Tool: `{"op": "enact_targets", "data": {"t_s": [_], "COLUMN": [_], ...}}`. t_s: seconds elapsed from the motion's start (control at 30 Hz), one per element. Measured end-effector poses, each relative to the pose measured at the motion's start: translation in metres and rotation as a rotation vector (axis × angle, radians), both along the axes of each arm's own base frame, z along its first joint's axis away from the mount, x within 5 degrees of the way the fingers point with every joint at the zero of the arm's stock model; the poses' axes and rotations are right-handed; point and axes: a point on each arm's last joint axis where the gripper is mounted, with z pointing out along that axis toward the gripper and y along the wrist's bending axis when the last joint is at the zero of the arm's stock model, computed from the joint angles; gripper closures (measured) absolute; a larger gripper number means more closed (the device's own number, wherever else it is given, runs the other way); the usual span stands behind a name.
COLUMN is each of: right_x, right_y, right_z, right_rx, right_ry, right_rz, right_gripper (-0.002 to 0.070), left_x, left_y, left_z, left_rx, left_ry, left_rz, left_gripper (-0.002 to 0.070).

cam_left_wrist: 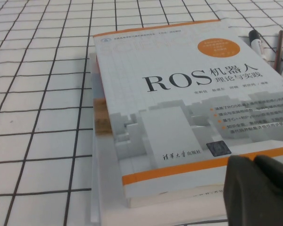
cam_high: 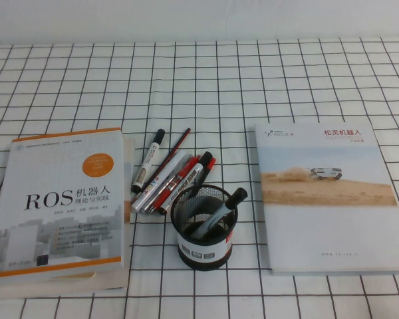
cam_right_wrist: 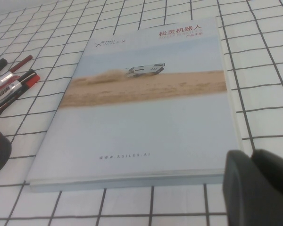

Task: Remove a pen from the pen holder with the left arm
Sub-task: 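Take a marker out of the pen holder and lay it on the table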

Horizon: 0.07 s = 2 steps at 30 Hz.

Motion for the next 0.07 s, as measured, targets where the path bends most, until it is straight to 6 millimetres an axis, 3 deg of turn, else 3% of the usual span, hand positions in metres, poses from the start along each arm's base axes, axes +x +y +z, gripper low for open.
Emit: {"op": "enact_targets", "data": {"t_s": [0.07], "right_x": [0.0000], "right_y": [0.0000], "right_z": [0.0000], "right_rx": [0.000], "right_ry": [0.000], "right_rz": [0.000], "right_gripper": [0.0689], "left_x": [0.0000], "left_y": [0.0000], "left_z": [0.0000], "left_rx": [0.000], "left_ry": [0.000], "left_rz": [0.000], "left_gripper": [0.0678]}}
